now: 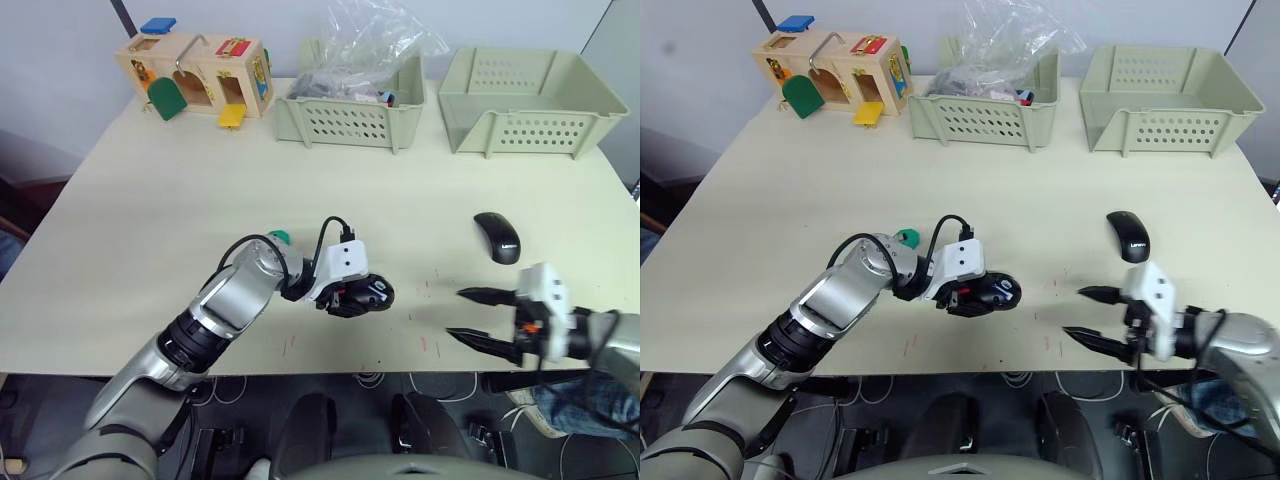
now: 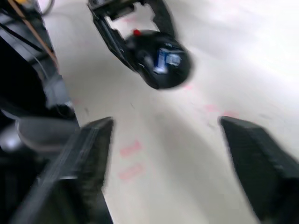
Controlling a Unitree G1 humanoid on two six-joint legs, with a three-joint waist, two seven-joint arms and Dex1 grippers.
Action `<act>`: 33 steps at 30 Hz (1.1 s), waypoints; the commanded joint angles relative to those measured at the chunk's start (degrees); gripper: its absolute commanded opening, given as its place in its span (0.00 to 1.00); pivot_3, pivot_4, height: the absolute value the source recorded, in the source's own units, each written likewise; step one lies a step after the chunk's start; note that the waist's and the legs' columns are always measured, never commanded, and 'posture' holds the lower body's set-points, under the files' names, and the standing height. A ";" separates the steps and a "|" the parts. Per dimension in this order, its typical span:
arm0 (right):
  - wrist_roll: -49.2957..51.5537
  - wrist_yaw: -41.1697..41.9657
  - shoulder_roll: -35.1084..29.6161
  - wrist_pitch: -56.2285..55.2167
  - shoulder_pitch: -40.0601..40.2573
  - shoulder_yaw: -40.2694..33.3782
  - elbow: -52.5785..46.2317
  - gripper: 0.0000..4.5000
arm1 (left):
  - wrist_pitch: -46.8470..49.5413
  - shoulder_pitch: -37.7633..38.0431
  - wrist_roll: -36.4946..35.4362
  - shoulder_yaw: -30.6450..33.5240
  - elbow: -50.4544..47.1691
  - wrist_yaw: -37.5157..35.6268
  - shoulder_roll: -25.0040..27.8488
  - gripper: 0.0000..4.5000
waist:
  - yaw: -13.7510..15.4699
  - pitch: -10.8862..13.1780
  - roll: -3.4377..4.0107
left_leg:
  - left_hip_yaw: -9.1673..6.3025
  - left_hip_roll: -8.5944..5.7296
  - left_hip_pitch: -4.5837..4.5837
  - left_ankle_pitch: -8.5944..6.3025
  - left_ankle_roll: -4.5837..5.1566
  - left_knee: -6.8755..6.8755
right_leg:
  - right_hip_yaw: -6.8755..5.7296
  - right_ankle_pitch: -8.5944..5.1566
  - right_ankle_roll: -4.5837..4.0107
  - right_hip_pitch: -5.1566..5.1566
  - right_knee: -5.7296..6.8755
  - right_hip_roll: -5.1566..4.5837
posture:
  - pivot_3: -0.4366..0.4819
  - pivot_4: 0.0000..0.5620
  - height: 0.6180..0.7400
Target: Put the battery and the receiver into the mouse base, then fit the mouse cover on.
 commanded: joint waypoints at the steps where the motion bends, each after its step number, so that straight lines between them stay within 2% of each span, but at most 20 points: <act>1: 1.78 2.65 -0.53 -2.09 2.29 -4.06 -1.62 0.99 | -0.33 0.24 0.00 -0.70 -0.07 -0.53 0.22 0.65 | 0.04 0.00 0.00 | -0.03 0.01 0.00 0.00 0.00 0.00 | -0.03 -0.01 0.01 0.00 0.01 0.01 | 0.48 0.27 1.00; 10: 1.71 1.18 0.83 -2.78 3.50 -3.61 -3.15 0.99 | -0.24 0.45 -0.27 -0.77 -0.58 -1.41 1.18 0.65 | 0.01 0.01 -0.01 | 0.00 0.01 -0.01 0.00 0.00 0.01 | 0.01 -0.01 0.01 0.00 0.02 0.00 | 0.48 0.27 1.00; 12: 1.69 1.11 0.86 -2.90 3.47 -3.59 -3.09 1.00 | -0.42 0.55 -0.40 -0.25 -0.29 -0.94 0.84 0.87 | 0.01 0.01 -0.01 | -0.01 0.01 -0.01 0.00 0.00 0.01 | 0.01 -0.01 0.01 0.00 0.02 0.00 | 0.48 0.27 1.00; 14: 1.70 0.96 0.92 -2.98 3.31 -3.51 -2.91 1.00 | -1.04 0.58 -0.76 0.89 -0.08 -0.22 0.07 0.98 | 0.05 0.02 -0.02 | -0.01 0.01 -0.02 0.00 0.00 0.01 | 0.00 -0.01 0.00 0.00 0.02 0.00 | 0.48 0.27 1.00; 23: 1.72 0.44 1.76 -3.41 3.11 -3.24 -2.72 1.00 | 0.06 0.68 -4.82 6.00 -2.80 -0.01 0.41 0.98 | 0.09 0.05 -0.06 | -0.02 0.00 -0.05 0.00 0.00 0.07 | -0.01 -0.04 -0.05 0.00 0.02 -0.01 | 0.48 0.27 1.00; 29: 2.76 0.47 2.39 -3.70 2.32 -3.62 -2.77 1.00 | 2.72 4.31 -13.26 14.57 -7.73 -4.40 6.61 0.98 | -0.13 0.07 -0.05 | -0.01 0.03 -0.03 0.00 0.00 0.06 | 0.01 -0.03 -0.04 -0.01 0.02 -0.01 | 0.48 0.27 1.00; 33: 3.61 0.26 2.88 -3.68 1.69 -3.54 -2.89 1.00 | 4.82 7.35 -18.63 21.83 -8.35 -3.70 8.36 0.98 | 0.19 0.11 -0.07 | -0.02 0.03 -0.03 0.00 0.00 0.05 | -0.02 -0.04 -0.05 0.00 0.03 -0.02 | 0.48 0.27 1.00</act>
